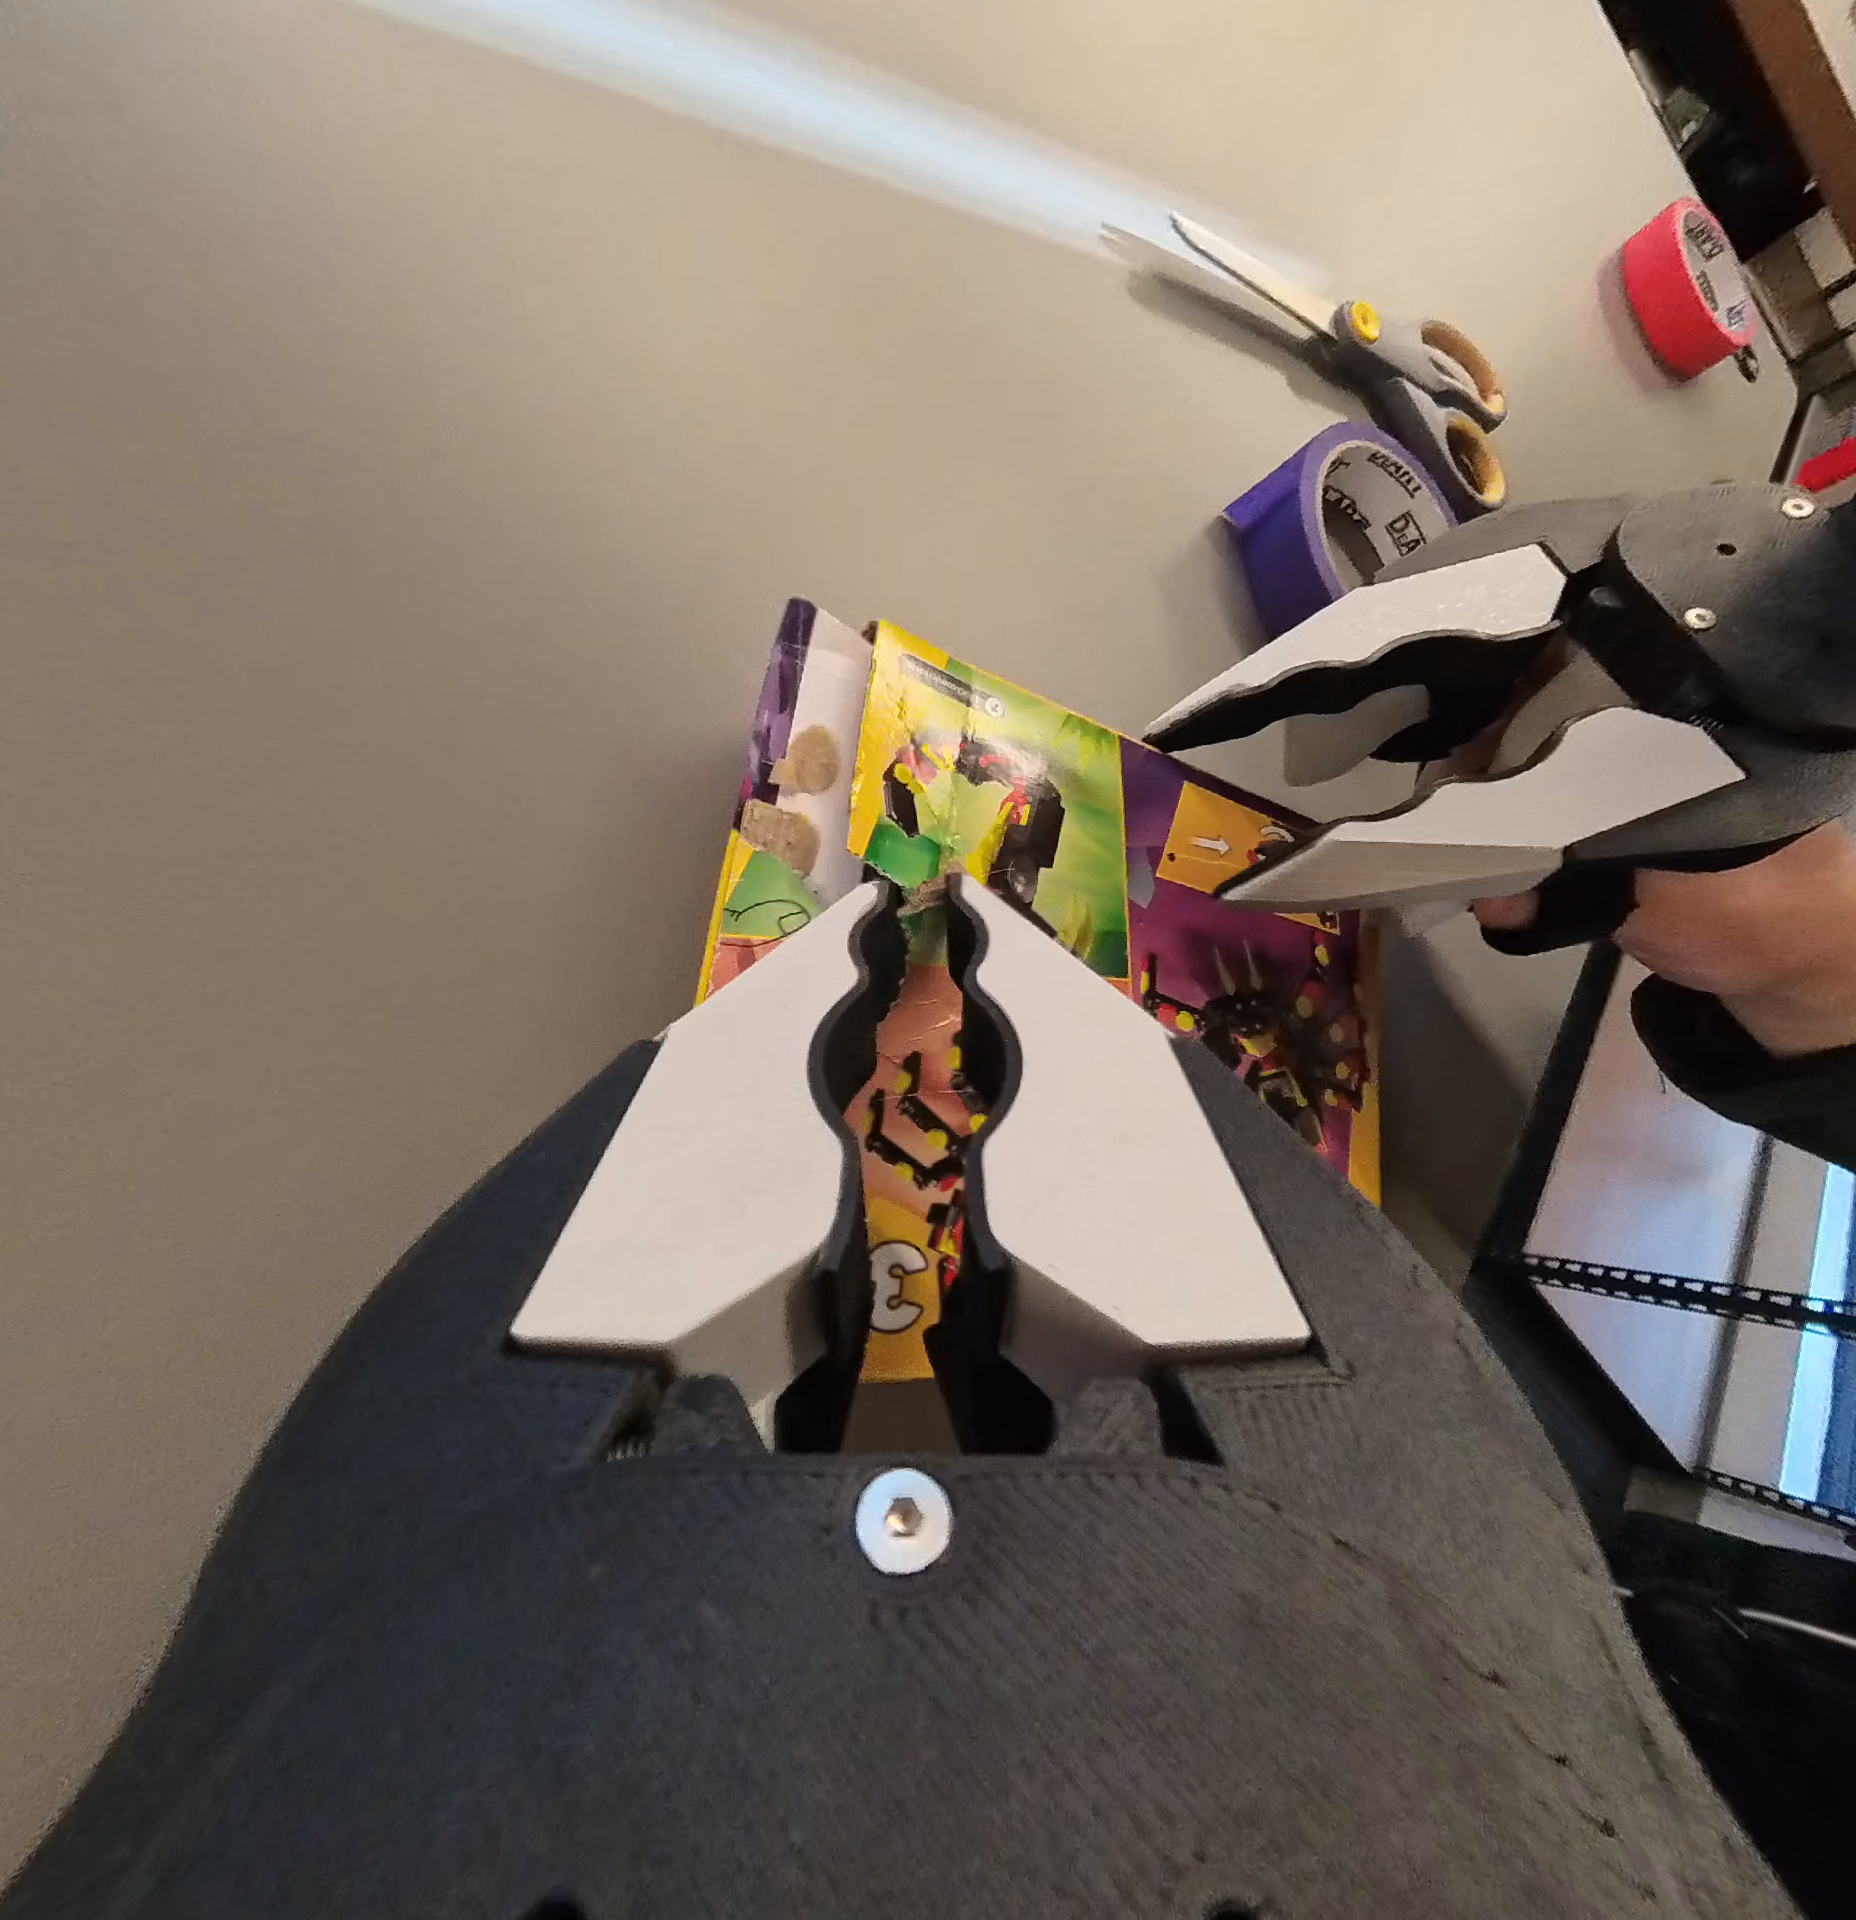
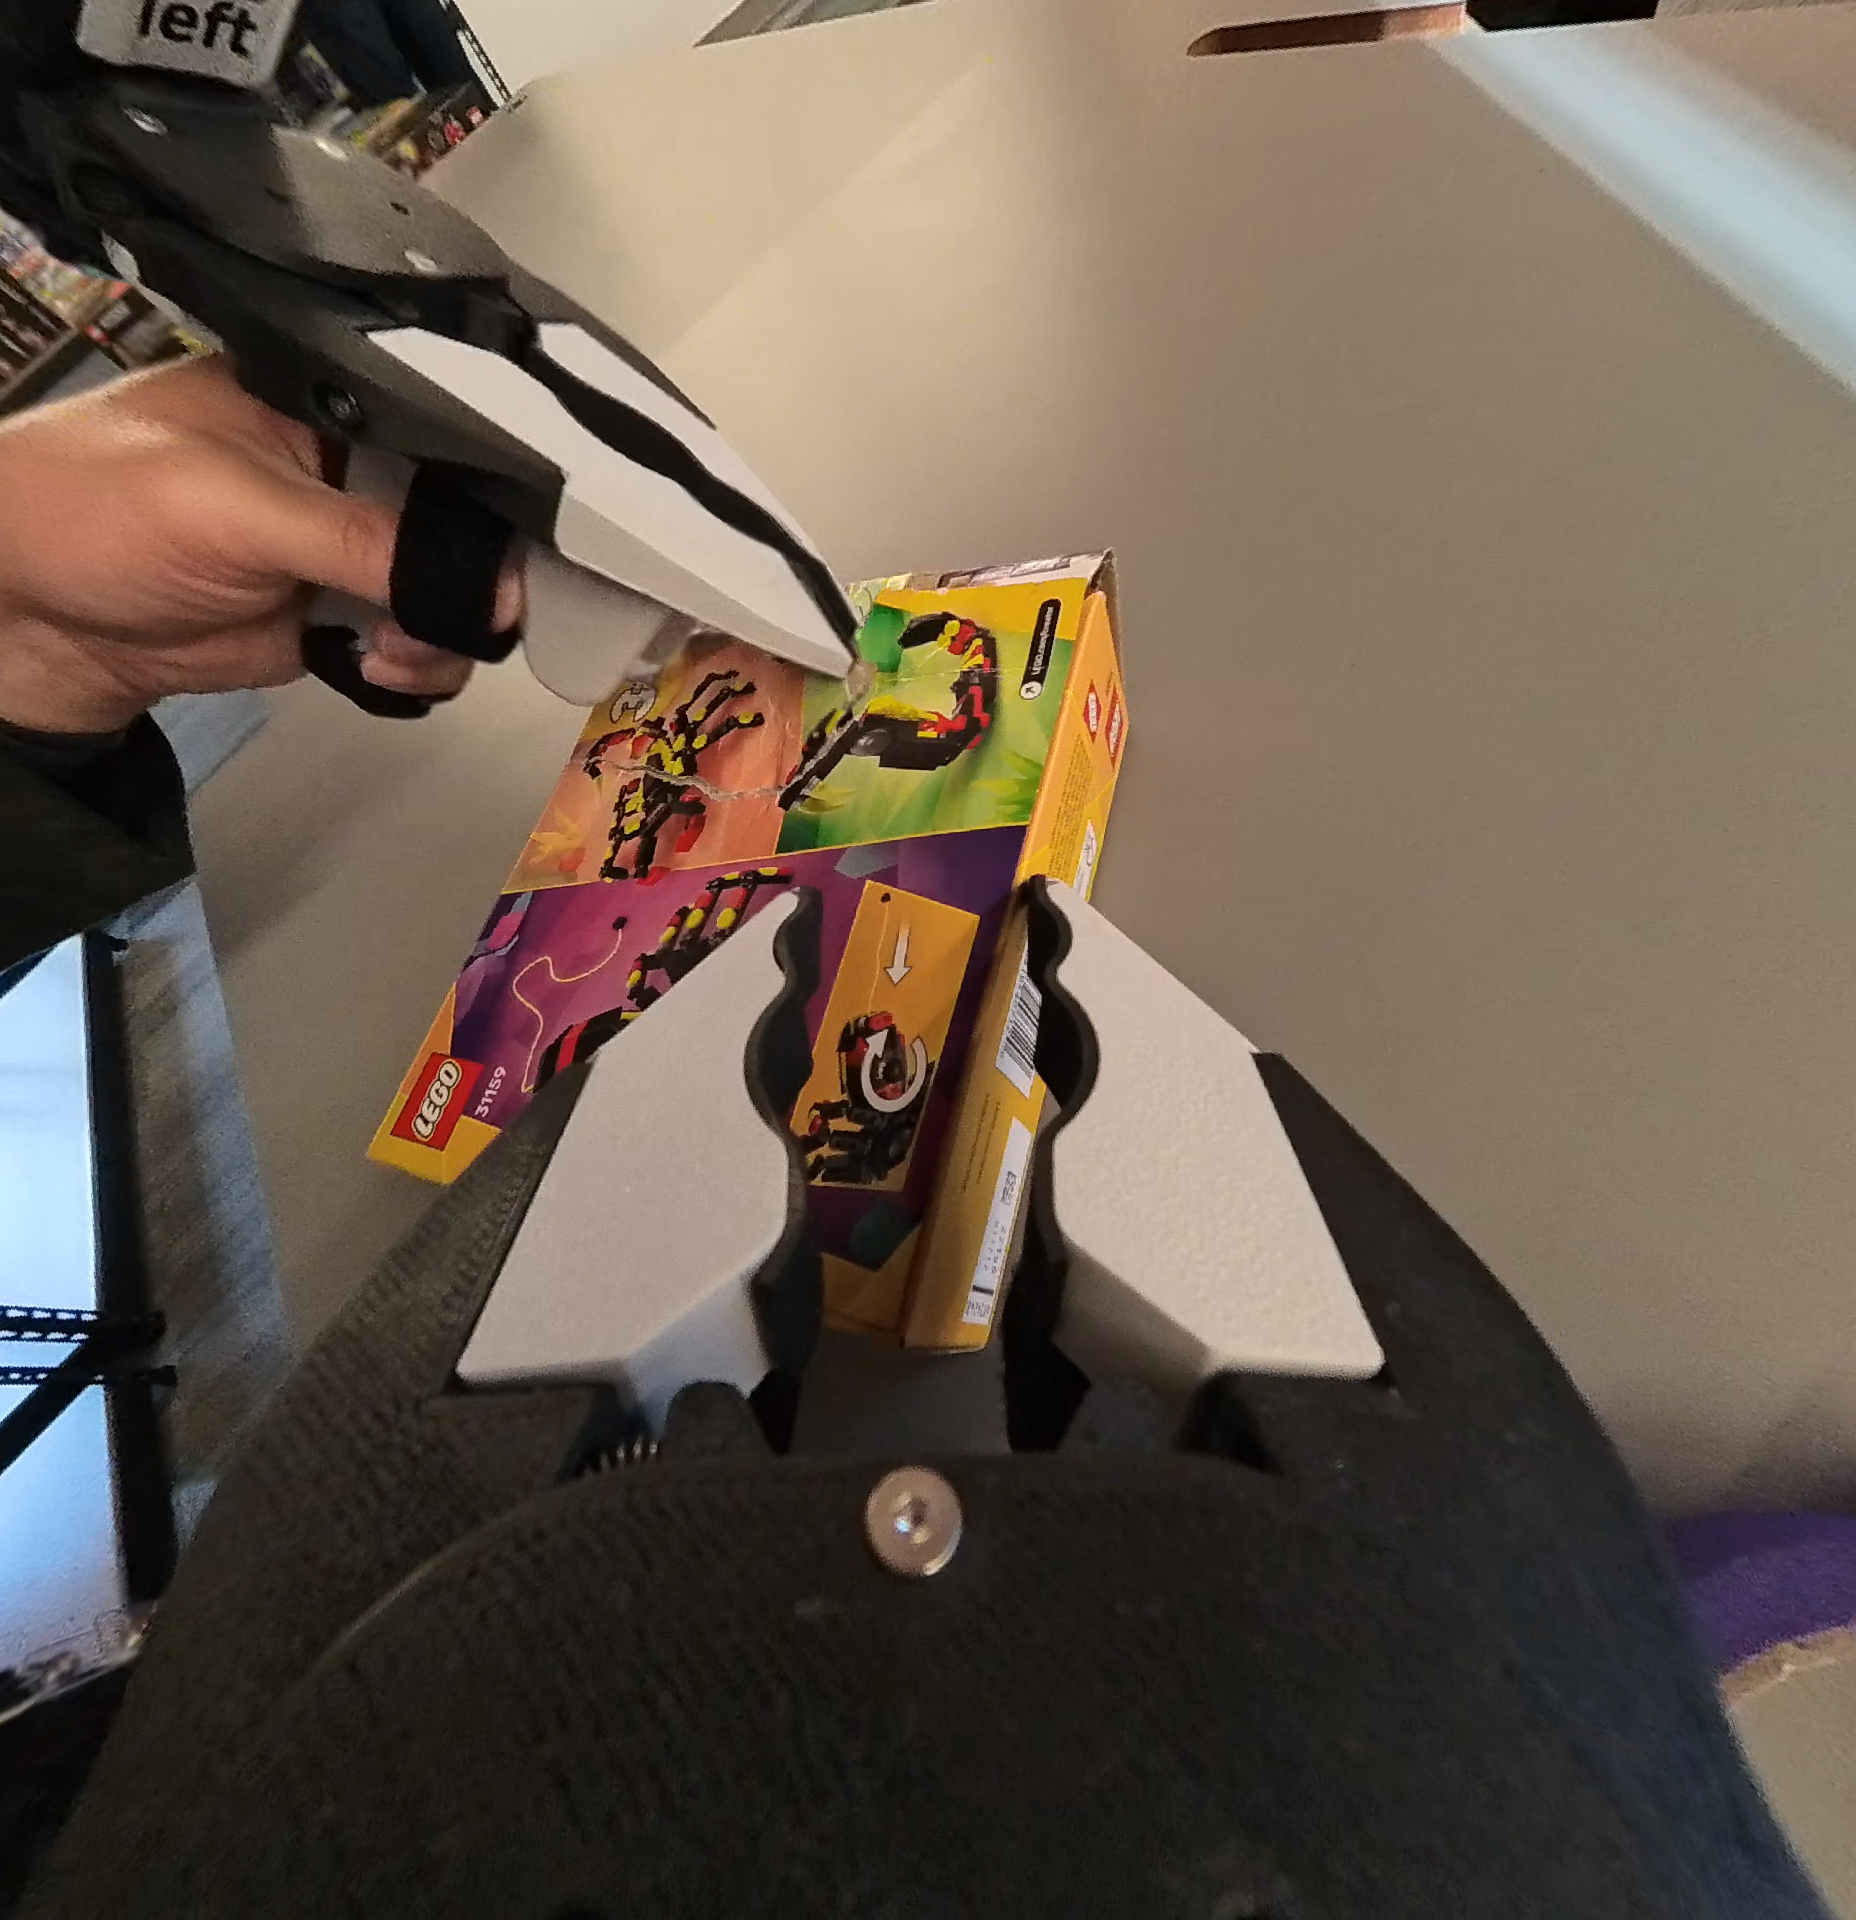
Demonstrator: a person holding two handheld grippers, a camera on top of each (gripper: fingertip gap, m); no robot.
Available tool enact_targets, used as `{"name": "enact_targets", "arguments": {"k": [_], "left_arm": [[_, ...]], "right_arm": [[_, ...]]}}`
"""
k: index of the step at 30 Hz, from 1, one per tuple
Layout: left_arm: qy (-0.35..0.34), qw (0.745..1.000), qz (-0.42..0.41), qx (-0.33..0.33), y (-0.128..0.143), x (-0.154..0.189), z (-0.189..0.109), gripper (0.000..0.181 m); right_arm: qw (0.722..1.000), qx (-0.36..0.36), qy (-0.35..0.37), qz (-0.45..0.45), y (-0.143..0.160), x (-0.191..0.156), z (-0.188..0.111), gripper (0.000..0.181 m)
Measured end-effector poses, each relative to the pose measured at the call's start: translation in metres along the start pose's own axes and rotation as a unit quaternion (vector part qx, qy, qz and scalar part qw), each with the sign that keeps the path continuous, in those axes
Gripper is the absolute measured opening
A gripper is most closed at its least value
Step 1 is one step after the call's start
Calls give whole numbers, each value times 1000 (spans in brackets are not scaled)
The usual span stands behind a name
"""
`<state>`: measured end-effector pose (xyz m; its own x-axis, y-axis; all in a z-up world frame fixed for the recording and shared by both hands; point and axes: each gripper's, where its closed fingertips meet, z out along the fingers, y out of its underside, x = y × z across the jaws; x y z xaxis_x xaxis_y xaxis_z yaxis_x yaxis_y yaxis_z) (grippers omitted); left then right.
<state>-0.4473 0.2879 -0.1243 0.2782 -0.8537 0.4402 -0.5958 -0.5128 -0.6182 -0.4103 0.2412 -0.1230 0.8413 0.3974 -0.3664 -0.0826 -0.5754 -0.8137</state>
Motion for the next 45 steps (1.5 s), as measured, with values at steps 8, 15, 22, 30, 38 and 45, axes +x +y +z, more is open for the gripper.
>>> {"name": "enact_targets", "arguments": {"k": [8,15,22,30,38,45], "left_arm": [[44,998,-44,-5,10,-2,-11,3],[42,997,-43,-41,27,1,-30,3],[65,993,-62,-79,49,10,-37,16],[166,969,-170,-65,44,11,-35,3],[273,899,-330,-96,43,22,-52,0],[225,894,-352,-162,63,20,-49,0]], "right_arm": [[999,9,-22,24,-2,-3,3,31],[1000,-1,-1,-28,-5,-9,7,11],[1000,-18,-3,-20,-4,-9,11,13],[999,-31,7,-42,-4,-11,13,11],[993,-56,33,-95,-2,-12,16,9],[993,-48,34,-106,-5,-13,19,7]]}}
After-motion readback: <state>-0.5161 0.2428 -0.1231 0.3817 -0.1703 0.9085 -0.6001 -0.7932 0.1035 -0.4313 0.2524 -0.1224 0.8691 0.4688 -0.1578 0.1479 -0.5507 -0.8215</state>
